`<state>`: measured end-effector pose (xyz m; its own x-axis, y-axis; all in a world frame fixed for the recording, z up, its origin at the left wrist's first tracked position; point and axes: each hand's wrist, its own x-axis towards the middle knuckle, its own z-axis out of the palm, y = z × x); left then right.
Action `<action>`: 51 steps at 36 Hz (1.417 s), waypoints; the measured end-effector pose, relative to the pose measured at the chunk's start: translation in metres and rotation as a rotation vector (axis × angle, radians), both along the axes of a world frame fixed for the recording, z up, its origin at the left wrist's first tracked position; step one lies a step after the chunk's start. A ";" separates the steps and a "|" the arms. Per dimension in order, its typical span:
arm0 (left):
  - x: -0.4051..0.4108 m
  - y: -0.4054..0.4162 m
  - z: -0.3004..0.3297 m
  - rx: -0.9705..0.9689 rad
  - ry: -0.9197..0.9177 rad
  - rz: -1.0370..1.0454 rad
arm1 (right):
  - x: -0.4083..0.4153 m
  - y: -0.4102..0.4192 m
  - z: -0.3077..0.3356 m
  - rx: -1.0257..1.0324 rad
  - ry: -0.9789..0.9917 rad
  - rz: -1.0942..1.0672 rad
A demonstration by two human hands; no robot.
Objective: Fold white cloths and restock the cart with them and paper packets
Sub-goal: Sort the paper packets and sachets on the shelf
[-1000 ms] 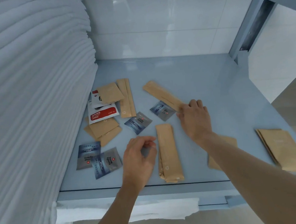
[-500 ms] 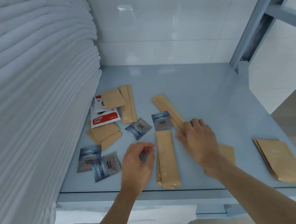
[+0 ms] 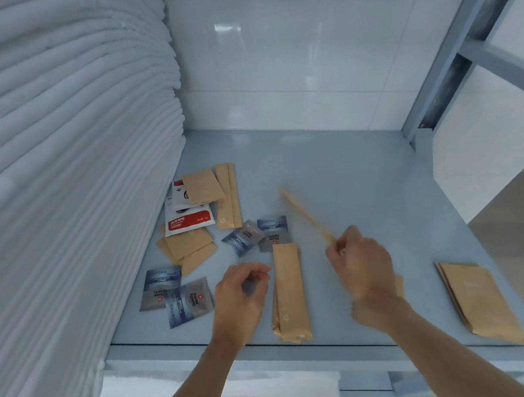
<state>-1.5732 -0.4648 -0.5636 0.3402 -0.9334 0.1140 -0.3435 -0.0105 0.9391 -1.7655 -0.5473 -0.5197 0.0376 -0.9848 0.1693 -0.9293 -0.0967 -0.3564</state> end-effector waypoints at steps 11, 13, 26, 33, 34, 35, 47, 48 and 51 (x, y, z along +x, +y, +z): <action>-0.015 -0.001 0.042 0.232 0.304 0.136 | -0.004 0.077 0.039 0.063 -1.303 -0.243; -0.029 0.008 0.058 0.165 0.440 0.207 | 0.002 0.101 0.041 0.124 -1.461 -0.267; -0.077 0.113 0.140 0.257 0.741 -0.015 | -0.020 0.208 0.079 0.499 -1.281 -0.076; -0.100 0.156 0.175 0.275 0.675 0.070 | -0.028 0.232 0.107 0.528 -1.032 0.101; -0.105 0.161 0.179 0.283 0.666 0.085 | -0.029 0.237 0.111 0.517 -1.025 0.122; -0.110 0.165 0.184 0.290 0.664 0.104 | -0.031 0.241 0.115 0.504 -1.015 0.133; -0.149 0.208 0.200 0.320 0.649 0.162 | -0.050 0.259 0.133 0.471 -0.889 0.086; -0.150 0.207 0.200 0.331 0.675 0.166 | -0.052 0.258 0.132 0.487 -0.888 0.077; -0.146 0.201 0.196 0.350 0.735 0.166 | -0.054 0.252 0.132 0.535 -0.911 0.037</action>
<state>-1.7193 -0.2640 -0.3681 0.3509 -0.8045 -0.4792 0.3883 -0.3407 0.8562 -1.8197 -0.2949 -0.3875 0.1464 -0.9403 -0.3073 -0.2890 0.2564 -0.9224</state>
